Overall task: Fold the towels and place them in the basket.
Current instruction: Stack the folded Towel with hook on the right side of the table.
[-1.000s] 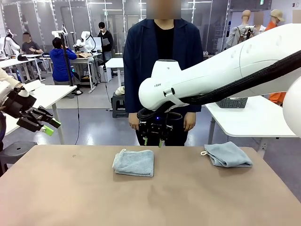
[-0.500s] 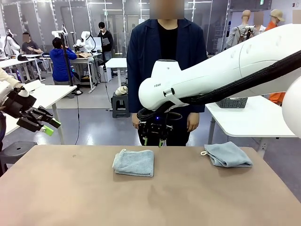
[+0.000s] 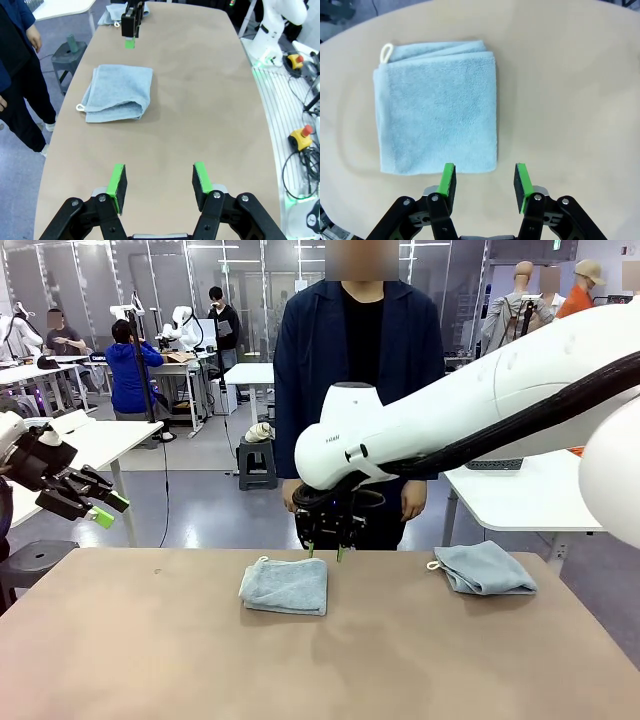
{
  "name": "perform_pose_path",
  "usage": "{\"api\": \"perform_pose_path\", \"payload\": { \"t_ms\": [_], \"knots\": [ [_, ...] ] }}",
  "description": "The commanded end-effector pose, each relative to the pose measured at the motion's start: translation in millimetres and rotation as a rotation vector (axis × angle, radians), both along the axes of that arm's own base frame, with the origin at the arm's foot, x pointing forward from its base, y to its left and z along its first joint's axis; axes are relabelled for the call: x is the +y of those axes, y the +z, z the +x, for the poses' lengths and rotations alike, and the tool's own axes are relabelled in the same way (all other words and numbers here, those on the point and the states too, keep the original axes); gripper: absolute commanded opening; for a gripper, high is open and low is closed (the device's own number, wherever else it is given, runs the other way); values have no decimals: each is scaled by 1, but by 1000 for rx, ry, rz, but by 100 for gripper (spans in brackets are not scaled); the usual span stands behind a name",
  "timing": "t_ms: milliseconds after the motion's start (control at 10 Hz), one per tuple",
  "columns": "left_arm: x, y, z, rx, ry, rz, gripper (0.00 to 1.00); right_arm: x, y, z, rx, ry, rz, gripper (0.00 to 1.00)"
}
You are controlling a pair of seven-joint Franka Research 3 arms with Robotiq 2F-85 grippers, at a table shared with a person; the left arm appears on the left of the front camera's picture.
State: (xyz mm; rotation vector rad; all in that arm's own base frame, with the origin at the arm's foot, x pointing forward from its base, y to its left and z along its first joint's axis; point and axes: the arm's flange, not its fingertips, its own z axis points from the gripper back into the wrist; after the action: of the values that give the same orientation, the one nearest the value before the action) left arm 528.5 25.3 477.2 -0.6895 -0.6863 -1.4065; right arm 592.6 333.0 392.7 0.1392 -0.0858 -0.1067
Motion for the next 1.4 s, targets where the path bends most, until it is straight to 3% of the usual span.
{"api": "perform_pose_path", "payload": {
  "t_ms": [0, 400, 1300],
  "knots": [
    [0, 2, 0, 4, 7, 15, 68, -7, -20, 3, -57, -22, -32, 60],
    [0, 2, 0, 4, 7, 15, 68, -16, -49, 4, -79, -44, -1, 60],
    [0, 2, 0, 4, 7, 15, 68, -12, -87, 4, -29, -80, 85, 60]
  ]
}}
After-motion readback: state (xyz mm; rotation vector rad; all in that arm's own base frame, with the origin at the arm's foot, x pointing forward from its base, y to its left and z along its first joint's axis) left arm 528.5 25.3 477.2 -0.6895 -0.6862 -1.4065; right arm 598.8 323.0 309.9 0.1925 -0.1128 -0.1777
